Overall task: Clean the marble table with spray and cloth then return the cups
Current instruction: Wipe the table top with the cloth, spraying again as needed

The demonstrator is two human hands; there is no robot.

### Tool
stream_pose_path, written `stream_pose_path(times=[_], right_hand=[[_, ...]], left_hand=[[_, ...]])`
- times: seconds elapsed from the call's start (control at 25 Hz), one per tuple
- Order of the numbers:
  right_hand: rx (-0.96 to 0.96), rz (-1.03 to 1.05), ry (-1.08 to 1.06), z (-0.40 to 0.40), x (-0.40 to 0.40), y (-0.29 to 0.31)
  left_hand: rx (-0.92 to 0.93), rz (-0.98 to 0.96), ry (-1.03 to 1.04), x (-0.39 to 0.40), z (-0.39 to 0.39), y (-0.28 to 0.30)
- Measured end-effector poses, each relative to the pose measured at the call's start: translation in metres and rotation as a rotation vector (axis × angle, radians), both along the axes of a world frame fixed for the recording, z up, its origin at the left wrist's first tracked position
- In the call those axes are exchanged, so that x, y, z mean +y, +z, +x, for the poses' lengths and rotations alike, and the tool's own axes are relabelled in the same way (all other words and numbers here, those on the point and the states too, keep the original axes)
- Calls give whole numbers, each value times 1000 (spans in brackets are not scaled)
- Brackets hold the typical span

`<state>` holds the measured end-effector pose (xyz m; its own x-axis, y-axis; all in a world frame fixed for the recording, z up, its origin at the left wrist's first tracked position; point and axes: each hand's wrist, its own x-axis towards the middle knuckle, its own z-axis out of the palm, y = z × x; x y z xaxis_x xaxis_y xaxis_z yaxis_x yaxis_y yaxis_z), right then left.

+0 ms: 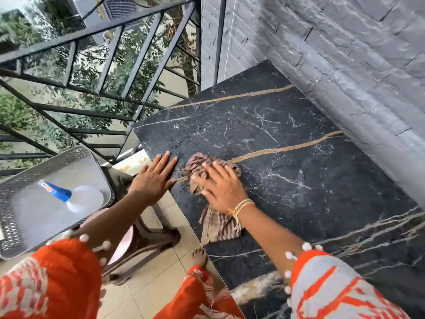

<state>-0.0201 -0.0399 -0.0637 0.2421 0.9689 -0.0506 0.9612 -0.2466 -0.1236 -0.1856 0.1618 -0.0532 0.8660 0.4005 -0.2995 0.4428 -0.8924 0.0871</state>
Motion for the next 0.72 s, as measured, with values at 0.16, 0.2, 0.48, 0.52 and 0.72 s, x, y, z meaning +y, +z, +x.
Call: stream_pose_path(times=[0.16,0.2,0.48,0.52,0.72], right_hand=[[-40,-51,-499,76,-43,1],[-27,-59,-602,88,-50,3],[43,-31,-408,5,-26,14],[44,-45,-237,-16,-31,13],[27,-45,235,-11,-65,6]], left_hand=[[-2,19,13,-6,0,-1],[-1,28,13,-7,1,1],[-40,46,-79,-4,13,8],[-51,23,-85,-7,22,9],[-92,-4,-207,-20,83,9]])
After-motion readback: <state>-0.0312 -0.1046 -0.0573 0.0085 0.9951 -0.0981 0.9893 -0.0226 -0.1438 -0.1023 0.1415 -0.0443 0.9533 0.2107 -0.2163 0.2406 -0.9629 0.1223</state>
